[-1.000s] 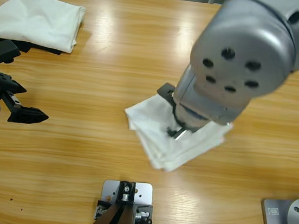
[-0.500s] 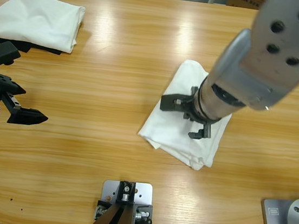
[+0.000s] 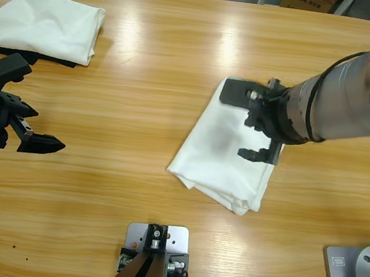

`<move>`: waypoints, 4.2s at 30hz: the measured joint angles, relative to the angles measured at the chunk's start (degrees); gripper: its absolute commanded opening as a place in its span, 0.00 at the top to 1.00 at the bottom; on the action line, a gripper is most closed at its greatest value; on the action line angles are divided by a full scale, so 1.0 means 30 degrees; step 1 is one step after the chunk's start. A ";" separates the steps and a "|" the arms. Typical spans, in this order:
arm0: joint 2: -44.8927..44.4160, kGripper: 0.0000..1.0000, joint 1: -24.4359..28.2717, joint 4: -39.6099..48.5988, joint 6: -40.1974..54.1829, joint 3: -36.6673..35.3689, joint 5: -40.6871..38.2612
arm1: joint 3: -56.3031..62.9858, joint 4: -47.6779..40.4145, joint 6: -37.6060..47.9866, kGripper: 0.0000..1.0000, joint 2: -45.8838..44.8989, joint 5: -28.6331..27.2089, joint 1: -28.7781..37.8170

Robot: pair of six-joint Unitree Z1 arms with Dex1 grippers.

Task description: Fold clothes

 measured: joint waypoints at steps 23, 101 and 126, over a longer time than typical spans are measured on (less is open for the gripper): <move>-0.0090 0.04 -0.0002 -0.0016 0.0000 0.0422 -0.0001 | 0.0000 -0.1969 -1.1768 0.00 0.5426 0.1097 -0.1054; 1.4053 0.03 0.8927 0.2235 1.5745 -1.1981 0.2618 | -0.0900 0.0169 0.4603 0.00 0.0322 0.0143 -0.4171; 1.0079 0.10 0.0433 0.0238 1.9559 -0.4231 -0.3284 | 0.2127 0.0299 0.4999 0.00 -0.3500 0.0143 -0.4179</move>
